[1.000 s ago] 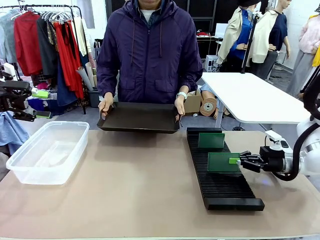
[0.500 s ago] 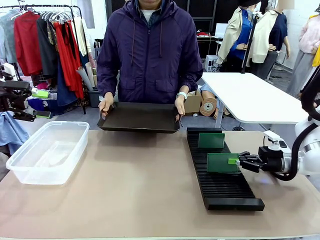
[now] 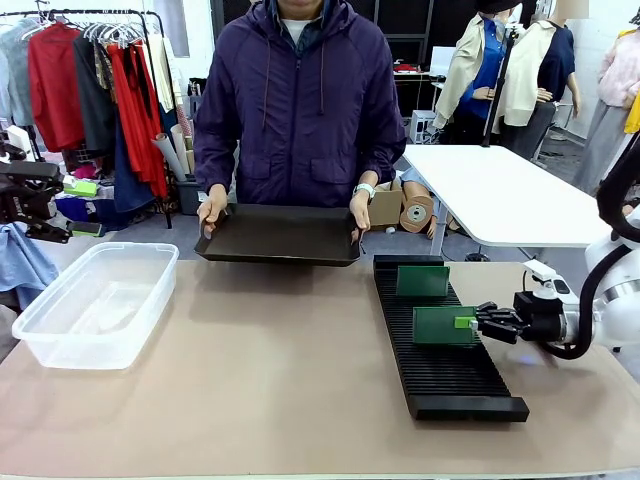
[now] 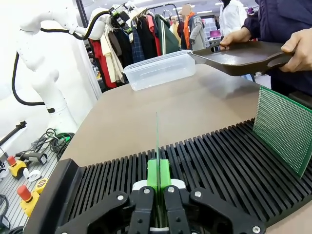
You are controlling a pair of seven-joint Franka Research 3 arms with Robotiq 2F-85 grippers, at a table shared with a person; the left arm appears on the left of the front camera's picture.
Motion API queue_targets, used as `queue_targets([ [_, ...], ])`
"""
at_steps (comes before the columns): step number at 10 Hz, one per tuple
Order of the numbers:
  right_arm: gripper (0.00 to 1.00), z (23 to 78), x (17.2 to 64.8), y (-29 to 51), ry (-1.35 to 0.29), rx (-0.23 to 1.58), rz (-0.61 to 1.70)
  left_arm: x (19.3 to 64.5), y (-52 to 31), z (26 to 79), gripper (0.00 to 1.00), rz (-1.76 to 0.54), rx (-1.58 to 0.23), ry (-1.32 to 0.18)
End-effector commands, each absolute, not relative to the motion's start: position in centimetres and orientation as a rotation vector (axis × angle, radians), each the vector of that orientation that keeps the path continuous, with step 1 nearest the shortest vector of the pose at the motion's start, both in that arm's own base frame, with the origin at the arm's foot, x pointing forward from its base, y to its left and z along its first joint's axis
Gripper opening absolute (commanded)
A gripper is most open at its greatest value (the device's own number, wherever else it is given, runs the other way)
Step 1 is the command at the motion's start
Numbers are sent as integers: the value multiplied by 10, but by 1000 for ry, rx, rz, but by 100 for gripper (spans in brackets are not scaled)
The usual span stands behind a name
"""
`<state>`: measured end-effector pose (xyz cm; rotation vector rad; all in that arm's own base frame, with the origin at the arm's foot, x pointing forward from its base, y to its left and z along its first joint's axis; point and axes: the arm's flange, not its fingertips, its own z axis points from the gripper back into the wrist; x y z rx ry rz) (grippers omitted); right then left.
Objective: Sort PCBs into racks and boxes based on the side picked up.
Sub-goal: If the short side of the Blank PCB is picked up, insert it into the PCB Rack ; if the long side is picked up, place it in the Organizing box.
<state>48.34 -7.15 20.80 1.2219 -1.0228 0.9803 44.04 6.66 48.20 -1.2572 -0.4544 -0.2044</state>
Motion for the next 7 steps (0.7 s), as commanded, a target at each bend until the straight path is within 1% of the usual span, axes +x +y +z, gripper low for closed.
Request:
queue_targets([
  [1, 0, 197, 492, -67, -965, 1219, 991, 440, 67, 484, 100, -198, -1259, -451],
  [7, 0, 192, 490, -73, -988, 1229, 974, 440, 67, 484, 100, -198, -1259, -451],
])
